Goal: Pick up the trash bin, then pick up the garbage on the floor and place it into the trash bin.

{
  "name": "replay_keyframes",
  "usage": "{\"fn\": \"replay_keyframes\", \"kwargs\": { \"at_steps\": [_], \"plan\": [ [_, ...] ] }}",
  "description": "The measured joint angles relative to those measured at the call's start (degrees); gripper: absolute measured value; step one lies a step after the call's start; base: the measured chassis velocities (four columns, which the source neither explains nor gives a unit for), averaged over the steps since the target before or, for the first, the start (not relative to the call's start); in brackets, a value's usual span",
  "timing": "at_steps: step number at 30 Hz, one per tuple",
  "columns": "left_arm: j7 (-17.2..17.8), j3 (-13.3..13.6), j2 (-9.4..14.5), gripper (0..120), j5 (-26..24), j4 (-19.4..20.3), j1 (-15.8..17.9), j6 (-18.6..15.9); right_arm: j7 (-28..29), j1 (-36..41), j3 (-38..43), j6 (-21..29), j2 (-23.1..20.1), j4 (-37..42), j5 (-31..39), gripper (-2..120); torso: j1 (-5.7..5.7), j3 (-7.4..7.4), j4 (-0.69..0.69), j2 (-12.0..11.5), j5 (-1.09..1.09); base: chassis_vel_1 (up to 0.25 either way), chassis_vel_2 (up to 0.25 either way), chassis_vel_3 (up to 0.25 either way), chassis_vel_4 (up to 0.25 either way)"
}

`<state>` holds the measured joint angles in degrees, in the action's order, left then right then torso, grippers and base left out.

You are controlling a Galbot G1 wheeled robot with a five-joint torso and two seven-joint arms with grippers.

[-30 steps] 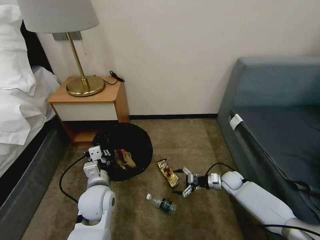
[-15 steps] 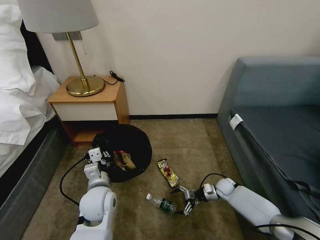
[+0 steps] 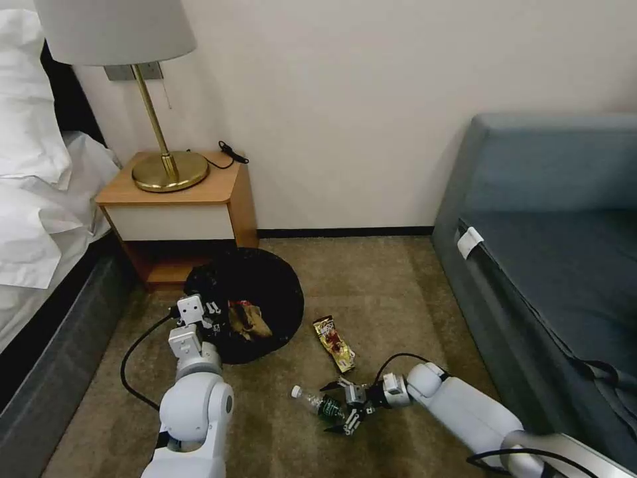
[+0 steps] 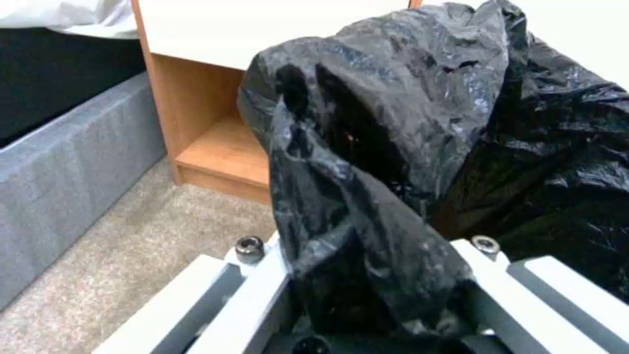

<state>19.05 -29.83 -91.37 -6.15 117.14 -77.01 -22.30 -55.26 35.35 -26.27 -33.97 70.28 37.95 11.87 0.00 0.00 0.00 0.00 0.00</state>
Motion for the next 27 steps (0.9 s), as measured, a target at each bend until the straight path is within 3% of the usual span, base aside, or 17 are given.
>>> {"fn": "replay_keyframes", "kwargs": {
  "at_steps": [10,15,17,21,24,27],
  "plan": [
    [0.0,-0.3,0.5,4,-0.2,0.8,-0.8,0.1,0.5,0.0,2.4,-0.9,1.6,-3.7,-1.5,98,0.0,0.0,0.0,0.0,0.0,0.0,0.0,0.0,0.0],
    [0.0,-0.1,0.4,4,-0.2,0.9,-0.8,0.1,0.5,0.3,3.5,-1.1,1.4,-4.2,-1.6,82,0.0,0.0,0.0,0.0,0.0,0.0,0.0,0.0,0.0],
    [0.0,0.1,0.4,4,-0.2,0.9,-0.9,0.1,0.7,0.6,4.0,-1.2,1.2,-4.1,-1.6,69,0.0,0.0,0.0,0.0,0.0,0.0,0.0,0.0,0.0],
    [0.0,0.2,0.4,4,-0.1,1.0,-0.8,0.1,0.7,0.8,4.3,-1.3,0.9,-3.8,-1.6,59,0.0,0.0,0.0,0.0,0.0,0.0,0.0,0.0,0.0],
    [0.0,0.2,0.4,4,-0.1,1.1,-0.8,0.1,0.9,0.9,4.8,-1.4,0.7,-3.5,-1.6,43,0.0,0.0,0.0,0.0,0.0,0.0,0.0,0.0,0.0],
    [0.0,0.2,0.5,4,-0.1,1.2,-0.8,0.1,1.1,0.9,4.9,-1.4,0.5,-3.3,-1.5,36,0.0,0.0,0.0,0.0,0.01,0.0,0.0,0.0,0.0]
  ]
}}
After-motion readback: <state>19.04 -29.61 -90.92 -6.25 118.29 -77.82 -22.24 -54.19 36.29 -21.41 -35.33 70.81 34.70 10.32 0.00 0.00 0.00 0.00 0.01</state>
